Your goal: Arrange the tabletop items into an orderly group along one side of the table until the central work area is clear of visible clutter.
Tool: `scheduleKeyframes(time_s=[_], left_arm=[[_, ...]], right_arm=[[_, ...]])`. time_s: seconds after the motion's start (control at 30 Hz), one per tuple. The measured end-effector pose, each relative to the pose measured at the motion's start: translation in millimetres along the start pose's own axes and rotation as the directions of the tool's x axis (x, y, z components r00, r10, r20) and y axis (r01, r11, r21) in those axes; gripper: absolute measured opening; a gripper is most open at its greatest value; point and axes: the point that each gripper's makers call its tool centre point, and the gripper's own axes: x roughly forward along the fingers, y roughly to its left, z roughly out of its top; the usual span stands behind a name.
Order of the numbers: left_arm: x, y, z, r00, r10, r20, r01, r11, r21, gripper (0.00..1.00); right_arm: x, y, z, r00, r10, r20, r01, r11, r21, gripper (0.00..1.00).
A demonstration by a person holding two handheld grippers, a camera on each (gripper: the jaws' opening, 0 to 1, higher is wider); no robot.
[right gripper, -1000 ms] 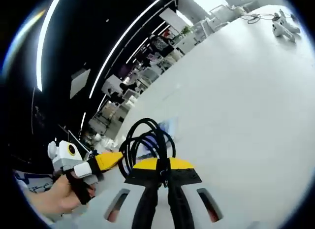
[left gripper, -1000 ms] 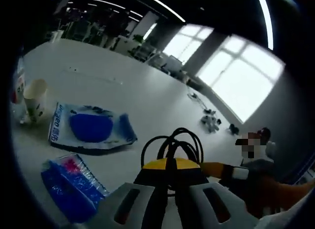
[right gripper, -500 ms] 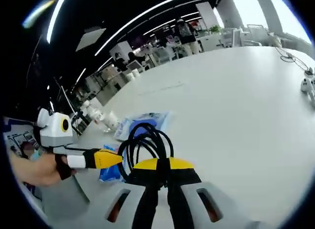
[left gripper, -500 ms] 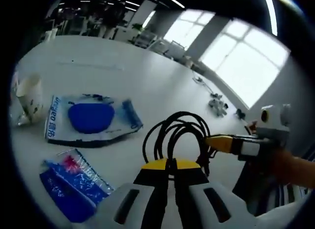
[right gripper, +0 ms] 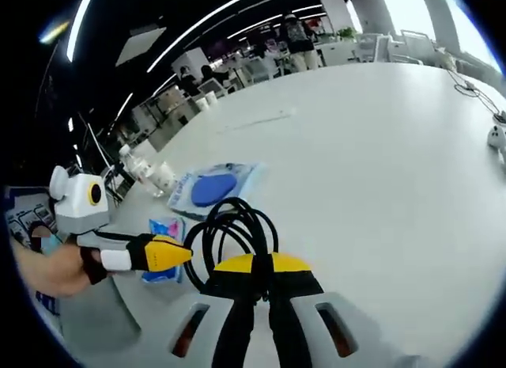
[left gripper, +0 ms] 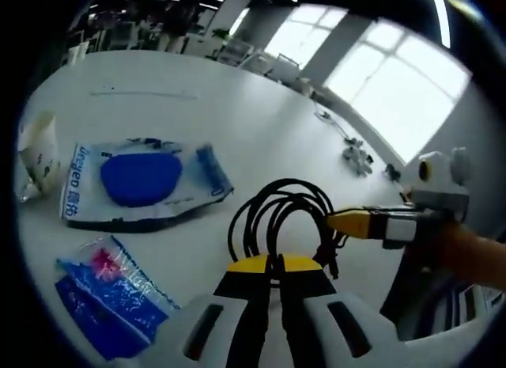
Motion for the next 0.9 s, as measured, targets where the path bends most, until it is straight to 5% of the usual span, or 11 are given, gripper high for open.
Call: scheduleKeyframes(time_s=[0.9], left_arm=[[24,17.2,-11.6,0.998,0.002,-0.068,-0.003,1.000,-0.003,0.00]], right_arm=[[24,-20,-27.9,0.996,-0.032,-0.077,0.033,0.999,0.002,0.02]])
